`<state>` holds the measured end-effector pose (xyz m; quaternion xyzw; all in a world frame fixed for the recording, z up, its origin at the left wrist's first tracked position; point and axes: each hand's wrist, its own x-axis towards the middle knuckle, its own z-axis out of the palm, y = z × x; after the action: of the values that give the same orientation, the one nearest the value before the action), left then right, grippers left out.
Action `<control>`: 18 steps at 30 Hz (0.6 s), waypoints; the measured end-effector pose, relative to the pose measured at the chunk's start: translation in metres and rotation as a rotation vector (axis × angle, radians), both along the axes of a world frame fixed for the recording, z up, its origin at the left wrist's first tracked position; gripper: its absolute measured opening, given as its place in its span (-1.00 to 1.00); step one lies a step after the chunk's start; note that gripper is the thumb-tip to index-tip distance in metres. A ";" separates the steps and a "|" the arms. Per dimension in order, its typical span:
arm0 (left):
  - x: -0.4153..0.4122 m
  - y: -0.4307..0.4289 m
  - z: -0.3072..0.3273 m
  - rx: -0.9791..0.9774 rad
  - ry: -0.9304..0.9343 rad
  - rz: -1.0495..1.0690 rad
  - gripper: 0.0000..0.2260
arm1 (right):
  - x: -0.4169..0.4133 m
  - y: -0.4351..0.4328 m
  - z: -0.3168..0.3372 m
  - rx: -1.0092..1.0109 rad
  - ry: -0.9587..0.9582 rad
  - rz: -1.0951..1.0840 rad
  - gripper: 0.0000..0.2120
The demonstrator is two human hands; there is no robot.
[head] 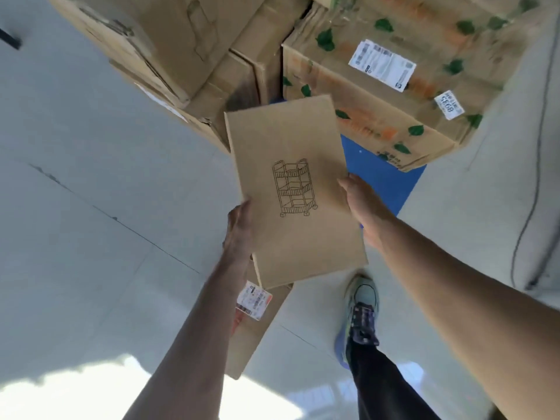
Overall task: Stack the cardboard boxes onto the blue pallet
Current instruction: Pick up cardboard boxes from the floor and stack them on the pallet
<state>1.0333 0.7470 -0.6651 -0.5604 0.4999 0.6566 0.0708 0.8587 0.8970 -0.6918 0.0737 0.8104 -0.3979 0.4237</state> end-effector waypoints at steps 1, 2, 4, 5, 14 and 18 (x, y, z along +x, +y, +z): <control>-0.012 0.011 -0.010 0.032 0.016 0.048 -0.27 | -0.020 -0.001 -0.004 -0.009 -0.009 0.048 -0.76; -0.023 0.021 -0.020 0.068 0.023 0.098 -0.32 | -0.038 -0.002 -0.010 -0.006 -0.021 0.087 -0.63; -0.043 0.043 -0.036 0.115 0.034 0.188 -0.41 | -0.071 -0.003 -0.022 0.044 -0.005 0.162 -0.55; -0.051 0.053 -0.044 0.134 0.034 0.225 -0.43 | -0.083 -0.003 -0.026 0.075 0.011 0.187 -0.54; -0.106 0.109 -0.094 0.264 0.082 0.348 -0.37 | -0.140 0.013 -0.071 0.114 0.224 0.482 -0.50; -0.112 0.119 -0.106 0.307 0.130 0.385 -0.41 | -0.148 0.026 -0.082 0.144 0.394 0.717 -0.52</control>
<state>0.9214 0.8659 -0.7710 -0.5843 0.2819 0.7610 -0.0034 0.7106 0.9229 -0.7741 -0.2611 0.8760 -0.1742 0.3662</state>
